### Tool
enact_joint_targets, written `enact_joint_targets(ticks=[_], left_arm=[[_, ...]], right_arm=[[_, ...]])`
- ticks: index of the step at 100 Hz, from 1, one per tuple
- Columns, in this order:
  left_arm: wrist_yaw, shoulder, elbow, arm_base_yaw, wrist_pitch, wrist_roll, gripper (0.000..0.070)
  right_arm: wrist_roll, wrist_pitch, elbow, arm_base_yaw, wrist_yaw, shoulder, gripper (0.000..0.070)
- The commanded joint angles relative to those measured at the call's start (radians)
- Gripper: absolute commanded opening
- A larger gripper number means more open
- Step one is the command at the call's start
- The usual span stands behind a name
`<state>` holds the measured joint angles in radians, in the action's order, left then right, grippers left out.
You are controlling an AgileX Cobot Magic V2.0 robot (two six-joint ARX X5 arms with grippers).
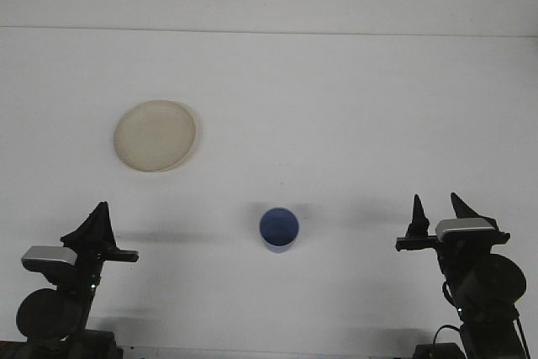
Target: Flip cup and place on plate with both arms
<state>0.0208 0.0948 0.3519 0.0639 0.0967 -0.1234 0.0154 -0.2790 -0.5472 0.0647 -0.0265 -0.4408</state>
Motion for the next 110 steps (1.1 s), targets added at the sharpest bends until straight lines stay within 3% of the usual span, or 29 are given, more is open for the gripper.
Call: enact_joint_targets(ticks=[1,31,60,110], left_arm=[[-0.002,0.064,0.094,0.001,0.099,-0.011,0.0012],[-0.003,0.443,0.510,0.002,0.483,0.039,0.0012],[-0.003,0.747,0.756,0.004,0.775,0.092,0.0012],[-0.003,0.835,0.784,0.012,0.814,0.089,0.0017]], right_arm=[[0.005,0.010,-0.002,0.002,0.001,-0.005,0.0450],[0.005,0.010,-0.002,0.002,0.001,-0.005,0.0450],[0.005,0.010,-0.002,0.001,0.001,-0.005,0.0450],[0.004,0.010,-0.002,0.002,0.001,-0.005,0.0450]])
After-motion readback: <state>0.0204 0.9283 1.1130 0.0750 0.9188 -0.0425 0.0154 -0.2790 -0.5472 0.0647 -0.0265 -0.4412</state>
